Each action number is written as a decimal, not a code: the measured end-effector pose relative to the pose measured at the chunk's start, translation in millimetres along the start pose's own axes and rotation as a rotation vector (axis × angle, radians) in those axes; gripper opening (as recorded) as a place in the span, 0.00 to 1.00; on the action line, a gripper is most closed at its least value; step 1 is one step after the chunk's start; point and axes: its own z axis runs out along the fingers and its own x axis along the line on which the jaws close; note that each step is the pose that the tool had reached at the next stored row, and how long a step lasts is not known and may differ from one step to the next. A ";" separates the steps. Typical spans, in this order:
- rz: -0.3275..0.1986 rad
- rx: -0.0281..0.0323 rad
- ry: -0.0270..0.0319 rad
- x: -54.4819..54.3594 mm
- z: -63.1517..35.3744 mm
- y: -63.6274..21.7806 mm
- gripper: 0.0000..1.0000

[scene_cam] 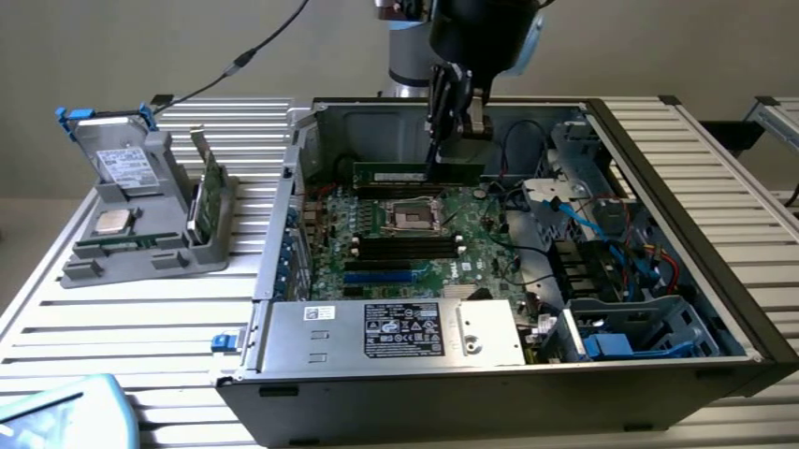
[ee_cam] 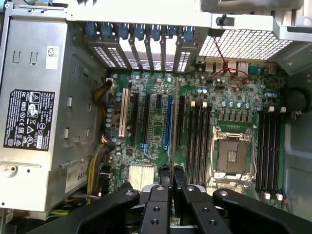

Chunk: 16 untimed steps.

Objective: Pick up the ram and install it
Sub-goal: 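Insert the ram into the slot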

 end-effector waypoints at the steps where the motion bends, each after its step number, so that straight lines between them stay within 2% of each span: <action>1: 0.000 0.0000 0.0026 -2.5 0.8 -0.6 0.14; 7: 0.003 0.0012 0.0225 -15.1 4.7 -3.1 0.14; 9: 0.004 0.0034 0.0272 -17.6 6.1 -3.8 0.14; 12: 0.005 0.0094 0.0303 -18.7 8.9 -4.4 0.14; 16: 0.008 0.0097 0.0301 -19.6 15.8 -5.5 0.14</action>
